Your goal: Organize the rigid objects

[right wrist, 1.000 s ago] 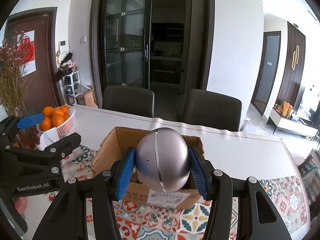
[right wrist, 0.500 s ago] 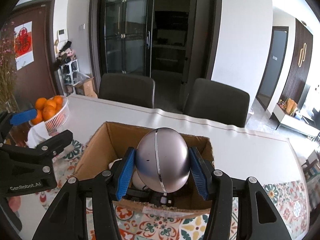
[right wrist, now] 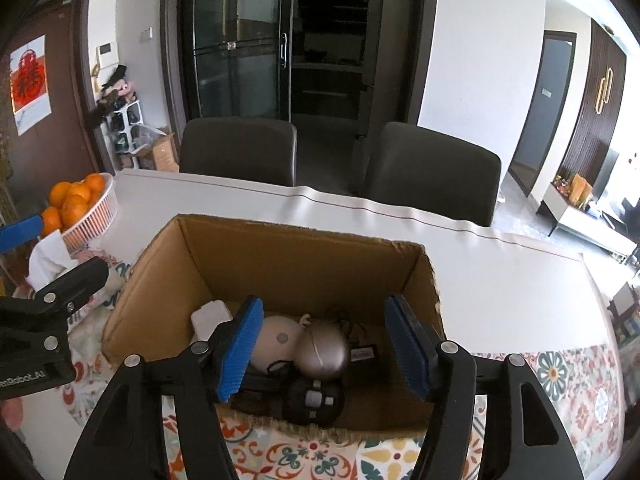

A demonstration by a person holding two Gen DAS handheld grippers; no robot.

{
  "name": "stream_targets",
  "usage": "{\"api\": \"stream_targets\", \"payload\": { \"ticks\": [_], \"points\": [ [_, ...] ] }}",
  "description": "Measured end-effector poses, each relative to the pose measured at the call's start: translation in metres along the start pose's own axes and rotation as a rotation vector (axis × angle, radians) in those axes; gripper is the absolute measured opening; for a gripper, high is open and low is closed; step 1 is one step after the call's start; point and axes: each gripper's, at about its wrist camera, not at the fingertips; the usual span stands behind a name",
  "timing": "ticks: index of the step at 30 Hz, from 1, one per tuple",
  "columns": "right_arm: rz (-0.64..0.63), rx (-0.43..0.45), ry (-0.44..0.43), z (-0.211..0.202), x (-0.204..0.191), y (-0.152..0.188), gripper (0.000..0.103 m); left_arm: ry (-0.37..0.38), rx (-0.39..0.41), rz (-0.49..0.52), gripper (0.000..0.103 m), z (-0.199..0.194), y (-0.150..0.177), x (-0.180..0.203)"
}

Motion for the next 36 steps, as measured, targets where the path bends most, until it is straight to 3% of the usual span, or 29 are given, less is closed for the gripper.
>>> {"api": "stream_targets", "payload": {
  "ticks": [4, 8, 15, 21, 36],
  "points": [
    [0.012, 0.005, 0.016, -0.010, 0.001, 0.004, 0.065, 0.009, 0.001, -0.007, 0.103, -0.008, 0.003, 0.000],
    [0.033, 0.022, 0.045, -0.028, 0.001, 0.010, 0.071, 0.012, 0.023, -0.008, 0.103, -0.026, 0.009, 0.000],
    [0.065, 0.093, 0.112, -0.086, 0.000, 0.024, 0.086, 0.031, 0.091, -0.022, 0.103, -0.074, 0.020, -0.006],
    [0.062, 0.145, 0.168, -0.138, -0.005, 0.034, 0.093, 0.038, 0.123, -0.037, 0.103, -0.112, 0.034, -0.012],
    [0.089, 0.222, 0.197, -0.224, -0.019, 0.077, 0.098, 0.040, 0.216, -0.006, 0.103, -0.194, 0.073, -0.013]
  ]
}}
Point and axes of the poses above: each gripper's, at about its wrist camera, not at the fingertips, and z roughly the way its jaws point, x to its right, y to its underside, and after that the axes turned 3 degrees about -x, right-handed
